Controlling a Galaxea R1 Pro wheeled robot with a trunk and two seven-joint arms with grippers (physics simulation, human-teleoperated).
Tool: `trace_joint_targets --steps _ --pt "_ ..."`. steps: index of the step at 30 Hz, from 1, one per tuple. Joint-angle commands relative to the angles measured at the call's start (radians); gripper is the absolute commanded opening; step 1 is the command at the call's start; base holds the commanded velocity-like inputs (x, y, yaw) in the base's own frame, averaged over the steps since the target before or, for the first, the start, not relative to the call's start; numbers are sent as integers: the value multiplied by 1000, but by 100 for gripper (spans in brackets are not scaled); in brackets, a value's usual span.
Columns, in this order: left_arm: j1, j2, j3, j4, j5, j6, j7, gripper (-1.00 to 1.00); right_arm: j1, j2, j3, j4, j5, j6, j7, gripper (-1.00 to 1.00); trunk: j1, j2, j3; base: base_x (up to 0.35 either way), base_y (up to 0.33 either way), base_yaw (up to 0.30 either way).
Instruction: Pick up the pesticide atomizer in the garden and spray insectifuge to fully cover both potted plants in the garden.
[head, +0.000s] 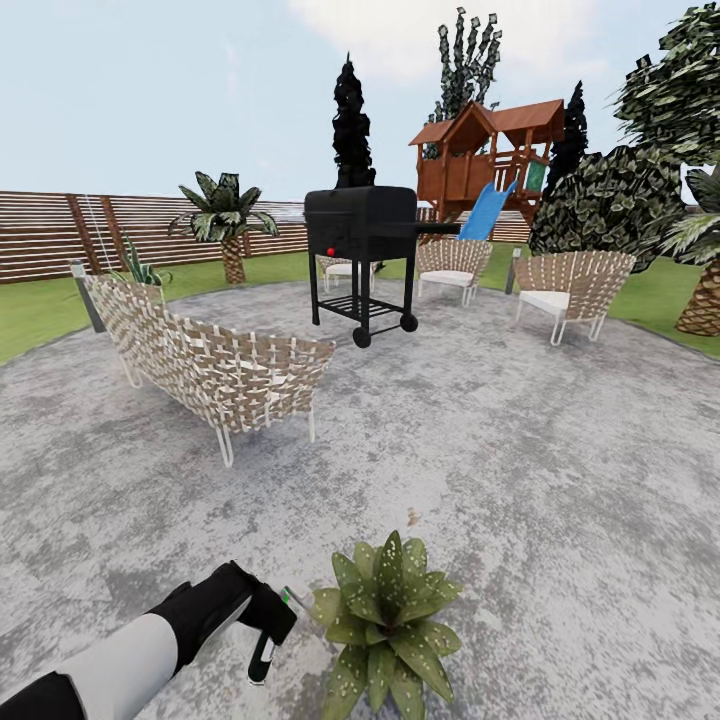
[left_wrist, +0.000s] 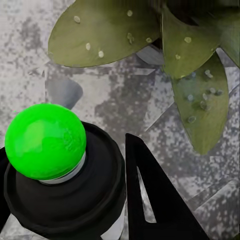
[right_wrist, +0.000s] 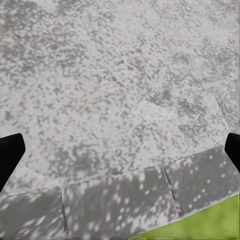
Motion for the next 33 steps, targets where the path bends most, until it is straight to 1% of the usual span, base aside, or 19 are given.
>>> trace_joint_targets --steps 1,3,7,9,10,14,17,19,20,22,24,25,26,28,29,30,31,32,33 --pt "2 15 1 0 4 -29 -1 -100 0 0 0 4 0 1 0 100 0 0 0 -85 0 0" --pt "7 29 0 5 8 -47 2 -100 0 0 0 7 0 2 -1 100 0 0 0 -237 0 0" --pt "12 30 -1 38 9 -67 5 -100 0 0 1 10 0 4 -1 100 0 0 0 -317 -66 0" --pt "12 28 -2 42 9 -99 5 -100 0 0 0 22 -3 4 0 100 0 0 0 -289 -203 0" --pt "12 28 -2 47 13 -133 4 -100 -1 -2 2 56 -2 0 0 100 0 0 0 -232 -259 0" --pt "14 28 -1 63 19 -197 4 -100 -2 -3 3 74 0 -2 0 100 0 0 0 -205 -279 0" --pt "16 31 -1 69 87 -228 3 -100 -2 -3 4 76 0 -2 -1 100 0 0 0 -194 -287 0" --pt "16 34 -1 70 103 -245 -1 -100 -3 -4 4 76 0 -2 -1 100 0 0 0 -194 -288 0" --pt "16 41 0 71 110 -252 -6 -100 -4 -4 5 79 0 0 -2 100 0 0 0 -215 -268 0" --pt "16 80 0 70 135 -255 -19 -100 -4 -4 5 80 0 2 -2 100 0 0 0 -248 -232 0" --pt "16 127 -1 70 186 -256 -62 -100 -5 -5 6 80 0 2 -2 100 0 0 0 -279 -190 0" --pt "17 164 -2 70 226 -271 -116 -100 -5 -5 6 80 0 1 -2 100 0 0 0 -293 -170 0" --pt "24 186 -2 70 242 -311 -145 -100 -5 -6 7 76 2 2 -2 100 0 0 0 -297 -162 0" --pt "38 200 0 69 262 -386 -162 -100 -5 -7 8 37 4 7 -1 100 0 0 0 -300 -155 0" --pt "46 204 0 64 291 -406 -164 -100 -6 -6 8 -10 5 15 0 100 0 0 0 -301 -152 0" --pt "61 221 7 50 371 -455 -166 -100 -6 -2 7 -121 -1 60 -4 100 0 0 0 -298 -164 0" --pt "67 245 11 32 431 -492 -167 -100 -6 0 6 -196 -4 113 -17 100 0 0 0 -189 -113 0" --pt "72 264 14 -1 500 -526 -167 -100 -6 1 6 -282 -7 181 -44 100 0 0 0 -97 -58 0" --pt "84 275 16 -54 555 -547 -164 -100 -10 3 7 -363 -8 249 -87 100 0 0 0 -50 -30 0"
